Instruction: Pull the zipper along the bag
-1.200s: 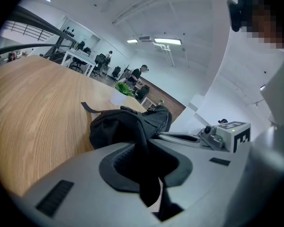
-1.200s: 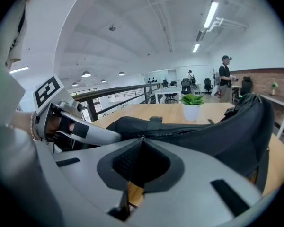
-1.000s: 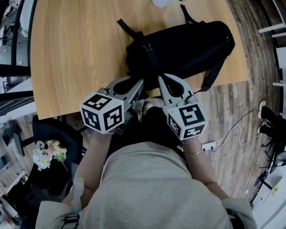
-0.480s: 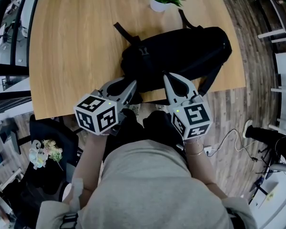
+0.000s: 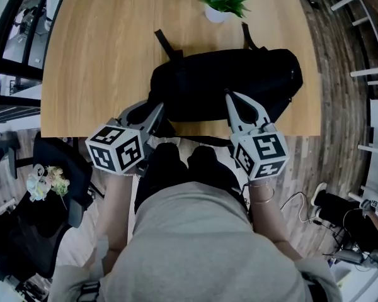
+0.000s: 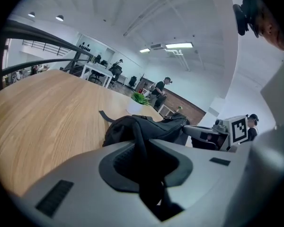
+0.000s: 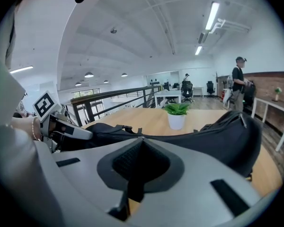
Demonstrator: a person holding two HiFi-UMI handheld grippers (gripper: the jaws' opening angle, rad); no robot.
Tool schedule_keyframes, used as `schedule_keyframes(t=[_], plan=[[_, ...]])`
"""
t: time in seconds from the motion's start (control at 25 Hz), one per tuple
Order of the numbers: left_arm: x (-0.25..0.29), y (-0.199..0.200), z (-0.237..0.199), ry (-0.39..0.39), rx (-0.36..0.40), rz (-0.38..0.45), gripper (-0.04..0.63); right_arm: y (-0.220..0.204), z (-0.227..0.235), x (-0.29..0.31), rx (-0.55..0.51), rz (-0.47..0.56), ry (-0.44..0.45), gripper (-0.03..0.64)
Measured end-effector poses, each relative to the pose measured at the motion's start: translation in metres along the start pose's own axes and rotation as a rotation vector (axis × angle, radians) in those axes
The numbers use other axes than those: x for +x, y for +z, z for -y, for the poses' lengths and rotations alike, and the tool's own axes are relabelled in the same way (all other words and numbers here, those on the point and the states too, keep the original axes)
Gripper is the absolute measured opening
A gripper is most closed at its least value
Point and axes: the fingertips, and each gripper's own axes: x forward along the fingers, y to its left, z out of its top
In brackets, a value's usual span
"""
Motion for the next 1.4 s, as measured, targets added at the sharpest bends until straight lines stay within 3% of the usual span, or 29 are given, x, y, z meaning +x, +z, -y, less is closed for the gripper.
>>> schedule_keyframes(t=[0.56,0.72,0.88,1.0,1.2,1.4], plan=[[-0.011,-0.007,0.003,0.173,-0.009,0.098,0.087,0.003,0.029,-0.010,-0.040,0.002,0.092,0.011],[-0.011,-0.007,0.006,0.248,0.066,0.100,0.099,0.006,0.030,-0.010,-0.049,0.009,0.128,0.011],[-0.017,-0.005,0.003,0.353,0.129,0.110,0.202,0.010,0.030,-0.010,-0.054,0.021,0.157,0.011],[-0.023,0.005,0.009,0.394,0.192,0.130,0.227,0.013,0.030,-0.009,-0.058,0.028,0.176,0.011],[-0.011,0.036,0.054,0.327,0.381,0.139,0.227,0.015,0.032,-0.008,-0.046,0.036,0.201,0.011],[0.025,0.042,0.087,0.219,0.451,0.095,0.227,0.017,0.030,-0.010,-0.032,0.044,0.207,0.011]])
